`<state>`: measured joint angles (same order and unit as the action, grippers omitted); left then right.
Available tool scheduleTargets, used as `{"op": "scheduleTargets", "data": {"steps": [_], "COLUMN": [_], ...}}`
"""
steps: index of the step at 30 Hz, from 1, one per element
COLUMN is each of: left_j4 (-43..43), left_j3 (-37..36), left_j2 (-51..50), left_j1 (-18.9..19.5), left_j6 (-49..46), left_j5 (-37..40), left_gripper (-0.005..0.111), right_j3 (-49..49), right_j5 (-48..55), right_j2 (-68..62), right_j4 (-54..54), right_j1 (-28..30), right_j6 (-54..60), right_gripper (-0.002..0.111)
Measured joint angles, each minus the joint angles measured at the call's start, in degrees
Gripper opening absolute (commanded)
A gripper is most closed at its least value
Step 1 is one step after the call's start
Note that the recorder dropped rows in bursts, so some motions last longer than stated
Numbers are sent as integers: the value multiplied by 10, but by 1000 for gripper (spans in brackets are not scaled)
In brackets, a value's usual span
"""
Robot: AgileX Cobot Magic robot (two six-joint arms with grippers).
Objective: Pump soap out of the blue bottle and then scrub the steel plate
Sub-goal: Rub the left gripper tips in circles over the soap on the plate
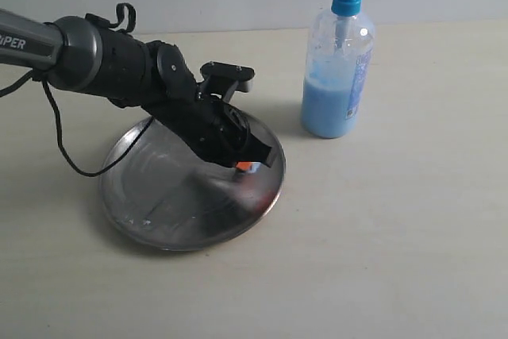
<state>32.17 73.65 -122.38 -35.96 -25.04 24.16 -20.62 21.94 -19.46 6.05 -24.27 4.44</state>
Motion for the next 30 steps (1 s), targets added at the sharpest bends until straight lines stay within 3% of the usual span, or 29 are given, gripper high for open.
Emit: {"op": "scheduleTargets", "data": {"steps": [18, 30], "left_j4": [1, 2], "left_j3": [35, 102], "left_j2": [-14, -54], "left_j1": [0, 0], "left_j6": [0, 0], "left_j5": [56, 68], "left_gripper": [0, 0], "right_j3": [0, 0], "right_j5": [-8, -12], "right_j2": [0, 0], "right_j4": [-11, -16], "right_j1": [0, 0], "right_j6": [-1, -1], "right_gripper": [0, 0]}}
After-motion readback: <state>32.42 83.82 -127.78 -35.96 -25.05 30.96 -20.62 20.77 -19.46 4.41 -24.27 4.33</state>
